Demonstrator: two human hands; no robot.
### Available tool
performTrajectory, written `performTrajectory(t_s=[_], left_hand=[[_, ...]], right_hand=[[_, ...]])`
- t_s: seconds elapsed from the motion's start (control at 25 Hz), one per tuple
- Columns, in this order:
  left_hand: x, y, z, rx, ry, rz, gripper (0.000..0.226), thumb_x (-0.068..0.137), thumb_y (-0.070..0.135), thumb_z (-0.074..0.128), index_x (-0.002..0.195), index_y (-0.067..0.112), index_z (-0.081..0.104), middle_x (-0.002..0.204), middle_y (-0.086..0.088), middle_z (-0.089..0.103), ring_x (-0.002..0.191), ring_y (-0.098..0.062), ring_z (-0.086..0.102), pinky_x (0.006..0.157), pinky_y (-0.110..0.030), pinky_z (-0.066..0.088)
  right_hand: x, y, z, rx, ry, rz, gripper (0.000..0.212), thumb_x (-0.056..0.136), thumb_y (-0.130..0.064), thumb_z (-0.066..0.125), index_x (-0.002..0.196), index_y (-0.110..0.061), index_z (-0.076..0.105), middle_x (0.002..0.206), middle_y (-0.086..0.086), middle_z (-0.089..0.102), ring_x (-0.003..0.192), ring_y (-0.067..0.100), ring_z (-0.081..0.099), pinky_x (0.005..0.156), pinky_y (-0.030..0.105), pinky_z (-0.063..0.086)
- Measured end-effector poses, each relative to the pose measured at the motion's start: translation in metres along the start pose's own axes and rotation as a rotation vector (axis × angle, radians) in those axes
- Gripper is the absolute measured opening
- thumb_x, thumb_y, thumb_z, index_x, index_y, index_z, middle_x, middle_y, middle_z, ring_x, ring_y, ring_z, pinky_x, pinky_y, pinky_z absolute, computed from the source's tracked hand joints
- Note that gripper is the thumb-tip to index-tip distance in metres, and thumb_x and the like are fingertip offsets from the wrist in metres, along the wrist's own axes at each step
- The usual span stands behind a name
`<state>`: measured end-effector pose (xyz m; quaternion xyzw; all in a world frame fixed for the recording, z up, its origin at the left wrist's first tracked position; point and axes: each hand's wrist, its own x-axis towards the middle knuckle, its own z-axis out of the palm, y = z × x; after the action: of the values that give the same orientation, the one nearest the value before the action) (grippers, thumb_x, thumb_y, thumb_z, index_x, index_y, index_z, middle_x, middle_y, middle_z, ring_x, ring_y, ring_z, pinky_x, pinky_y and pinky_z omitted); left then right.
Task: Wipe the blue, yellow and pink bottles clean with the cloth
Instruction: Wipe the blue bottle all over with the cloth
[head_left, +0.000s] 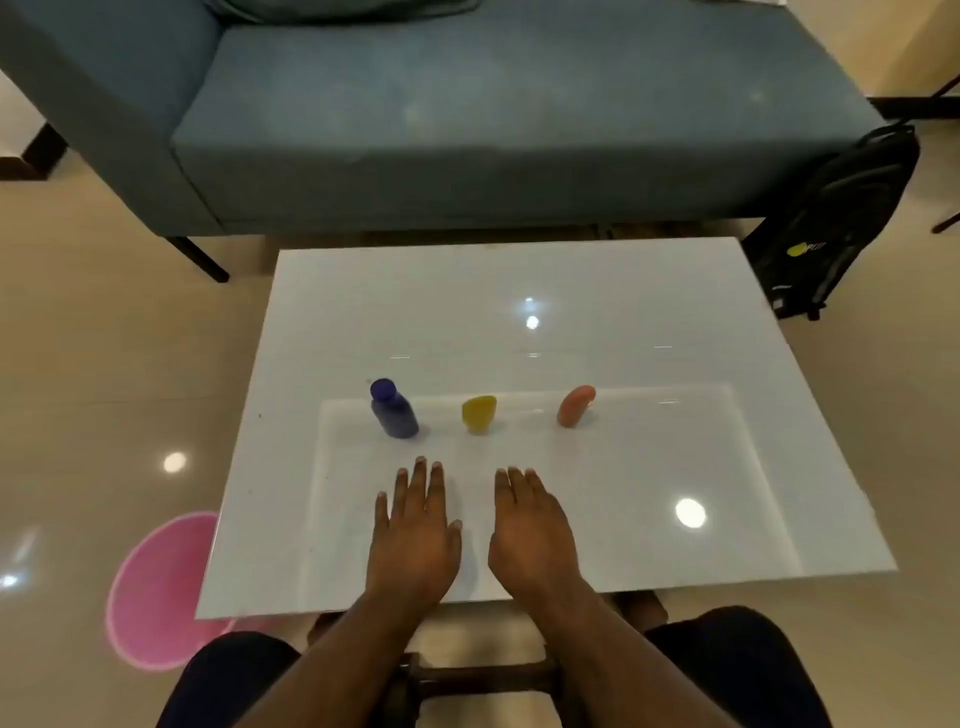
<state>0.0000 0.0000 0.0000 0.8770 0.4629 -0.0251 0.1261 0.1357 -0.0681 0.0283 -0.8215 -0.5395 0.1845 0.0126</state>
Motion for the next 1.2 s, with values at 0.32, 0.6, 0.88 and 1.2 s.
performTrajectory(t_s=[0.32, 0.6, 0.88, 1.2], left_hand=[[-0.038, -0.025, 0.016, -0.182, -0.171, -0.19, 0.063, 0.102, 0.025, 0.044, 0.158, 0.013, 0.017, 0.163, -0.01, 0.024, 0.149, -0.029, 0.025, 0.119, -0.043, 0.031], [-0.031, -0.031, 0.004, -0.44, -0.123, -0.33, 0.04, 0.092, 0.01, 0.058, 0.132, 0.012, 0.058, 0.127, -0.011, 0.062, 0.113, -0.026, 0.057, 0.088, -0.03, 0.049], [-0.013, -0.032, -0.021, -1.074, -0.268, -0.4, 0.017, 0.092, 0.005, 0.06, 0.104, 0.014, 0.067, 0.107, -0.007, 0.071, 0.1, -0.026, 0.068, 0.09, -0.042, 0.059], [0.009, -0.04, -0.041, -1.176, -0.257, -0.484, 0.019, 0.091, 0.014, 0.069, 0.109, 0.019, 0.066, 0.108, -0.008, 0.071, 0.1, -0.024, 0.067, 0.081, -0.033, 0.056]], right_hand=[[-0.045, -0.023, 0.028, 0.116, -0.034, -0.096, 0.048, 0.086, -0.017, 0.05, 0.133, -0.014, 0.044, 0.126, 0.007, 0.056, 0.109, 0.025, 0.052, 0.089, 0.036, 0.046], [-0.042, -0.018, 0.028, 0.361, -0.136, 0.043, 0.056, 0.087, -0.024, 0.052, 0.141, -0.017, 0.038, 0.136, 0.006, 0.051, 0.122, 0.022, 0.047, 0.103, 0.033, 0.04], [-0.013, -0.031, 0.004, 0.661, -0.11, 0.144, 0.061, 0.09, -0.031, 0.062, 0.144, -0.025, 0.033, 0.148, -0.002, 0.04, 0.13, 0.02, 0.043, 0.105, 0.032, 0.037], [0.003, -0.028, 0.001, 0.971, 0.076, 0.331, 0.032, 0.088, -0.017, 0.065, 0.115, -0.028, 0.052, 0.106, 0.004, 0.062, 0.088, 0.016, 0.061, 0.079, 0.037, 0.058]])
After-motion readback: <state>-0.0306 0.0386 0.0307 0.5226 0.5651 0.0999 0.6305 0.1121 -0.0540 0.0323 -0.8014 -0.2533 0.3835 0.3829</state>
